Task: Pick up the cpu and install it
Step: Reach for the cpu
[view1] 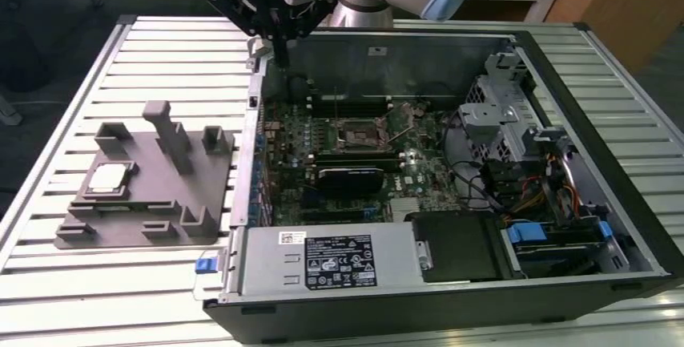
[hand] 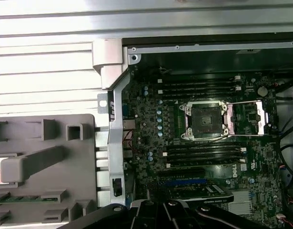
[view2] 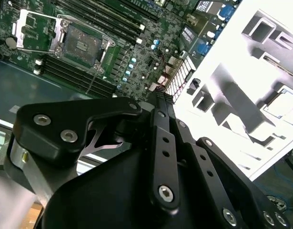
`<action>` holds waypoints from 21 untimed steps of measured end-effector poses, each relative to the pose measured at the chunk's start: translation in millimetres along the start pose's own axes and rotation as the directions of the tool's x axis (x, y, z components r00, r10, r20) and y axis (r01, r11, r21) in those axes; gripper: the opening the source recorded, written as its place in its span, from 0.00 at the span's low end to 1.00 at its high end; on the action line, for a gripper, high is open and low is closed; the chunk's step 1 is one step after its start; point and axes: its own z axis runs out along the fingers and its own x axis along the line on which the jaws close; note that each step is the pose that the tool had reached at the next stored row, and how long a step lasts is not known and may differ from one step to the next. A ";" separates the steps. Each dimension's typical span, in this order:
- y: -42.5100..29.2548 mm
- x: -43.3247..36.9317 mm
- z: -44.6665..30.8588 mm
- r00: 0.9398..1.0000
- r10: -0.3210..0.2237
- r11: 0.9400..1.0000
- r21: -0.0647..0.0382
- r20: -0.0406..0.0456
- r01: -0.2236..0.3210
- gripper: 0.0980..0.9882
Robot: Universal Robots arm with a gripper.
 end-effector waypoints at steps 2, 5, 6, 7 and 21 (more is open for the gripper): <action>-0.2 2.6 -0.1 1.000 0.000 1.000 0.000 0.000 0.000 0.01; -0.5 7.3 -0.2 1.000 0.000 1.000 0.000 0.000 0.000 0.01; -0.7 9.2 -0.3 1.000 0.000 1.000 0.000 0.000 0.000 0.01; -0.8 10.8 -0.3 1.000 0.000 1.000 0.000 0.000 0.000 0.01; -2.8 36.7 -1.0 1.000 0.000 1.000 0.000 0.000 0.000 0.01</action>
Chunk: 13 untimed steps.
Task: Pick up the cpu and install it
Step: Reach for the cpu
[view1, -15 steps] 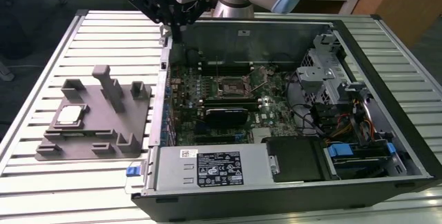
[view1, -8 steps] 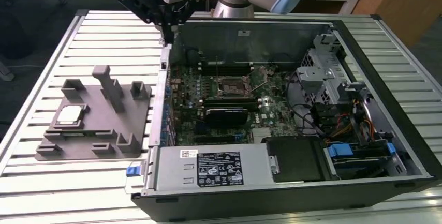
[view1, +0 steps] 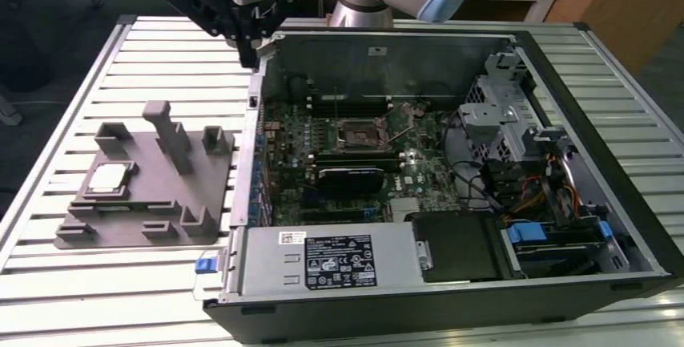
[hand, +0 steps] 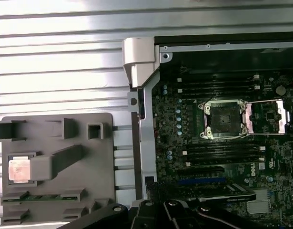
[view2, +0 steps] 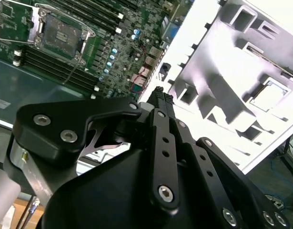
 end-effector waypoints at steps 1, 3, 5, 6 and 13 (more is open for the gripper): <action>-0.2 1.8 -0.1 1.000 0.000 1.000 0.000 0.000 0.000 0.01; -0.4 5.6 -0.1 1.000 0.000 1.000 0.000 0.000 0.000 0.01; -0.7 9.2 -0.3 1.000 0.000 1.000 0.000 0.000 0.000 0.01; -0.9 11.2 -0.3 1.000 0.000 1.000 0.000 0.000 0.000 0.01; -1.9 24.4 -0.7 1.000 0.000 1.000 0.000 0.000 0.000 0.01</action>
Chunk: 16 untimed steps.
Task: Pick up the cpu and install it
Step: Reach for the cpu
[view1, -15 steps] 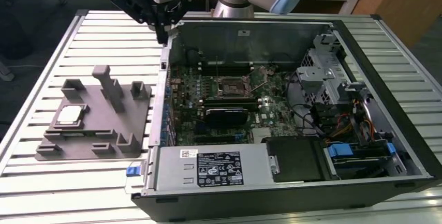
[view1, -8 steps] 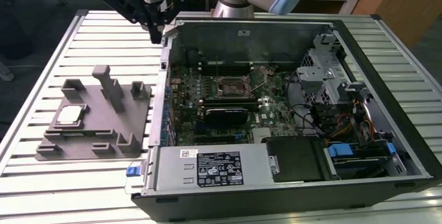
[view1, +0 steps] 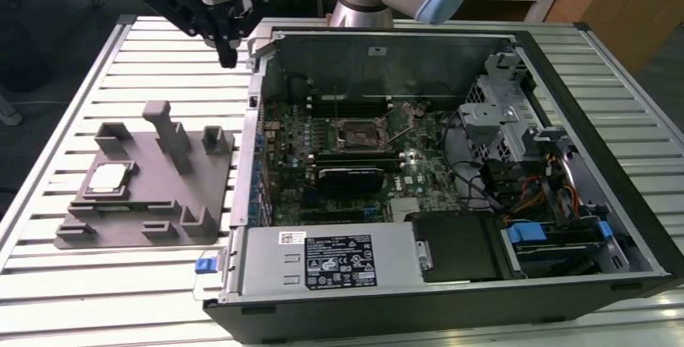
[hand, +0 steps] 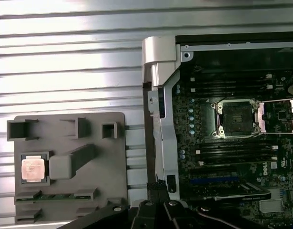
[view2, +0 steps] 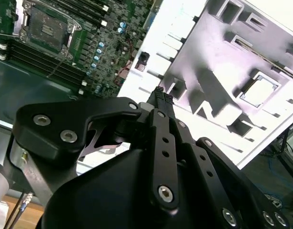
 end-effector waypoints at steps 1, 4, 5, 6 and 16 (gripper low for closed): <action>-0.1 1.8 -0.1 1.000 0.000 1.000 0.000 0.000 0.000 0.01; -0.6 7.4 -0.3 1.000 0.000 1.000 0.000 0.000 0.000 0.01; -0.7 9.3 -0.3 1.000 0.000 1.000 0.000 0.000 0.000 0.01; -0.9 11.3 -0.4 1.000 0.000 1.000 0.000 0.000 0.000 0.01; -2.9 36.2 2.2 1.000 0.000 1.000 0.000 0.000 0.000 0.01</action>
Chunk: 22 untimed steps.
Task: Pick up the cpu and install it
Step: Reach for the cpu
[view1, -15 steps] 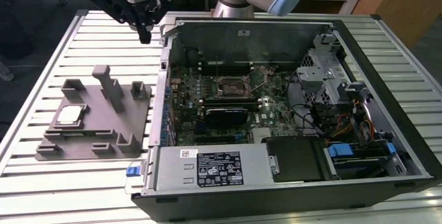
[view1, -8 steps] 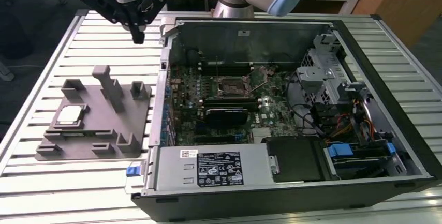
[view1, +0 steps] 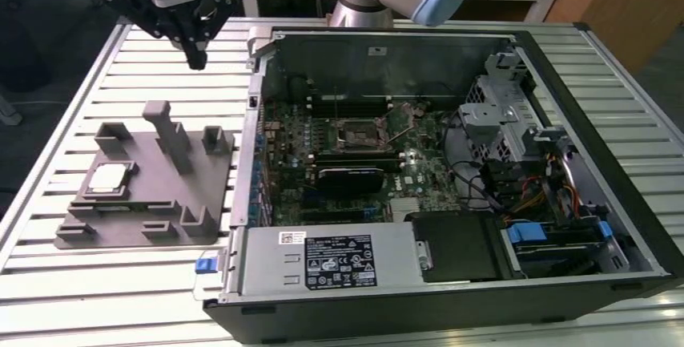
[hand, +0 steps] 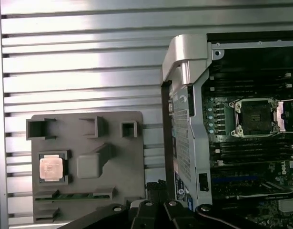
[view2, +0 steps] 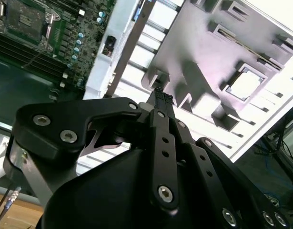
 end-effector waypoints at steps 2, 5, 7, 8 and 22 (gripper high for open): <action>-0.5 5.1 2.1 1.000 0.000 1.000 0.000 0.000 0.000 0.01; -1.1 10.8 6.5 1.000 0.000 1.000 0.000 0.000 0.000 0.01; -1.5 14.4 9.9 1.000 0.000 1.000 0.001 0.000 0.000 0.01; -1.7 16.2 11.5 1.000 0.000 1.000 0.001 0.000 0.000 0.01; -4.5 40.8 33.4 1.000 0.000 1.000 0.005 0.000 0.000 0.01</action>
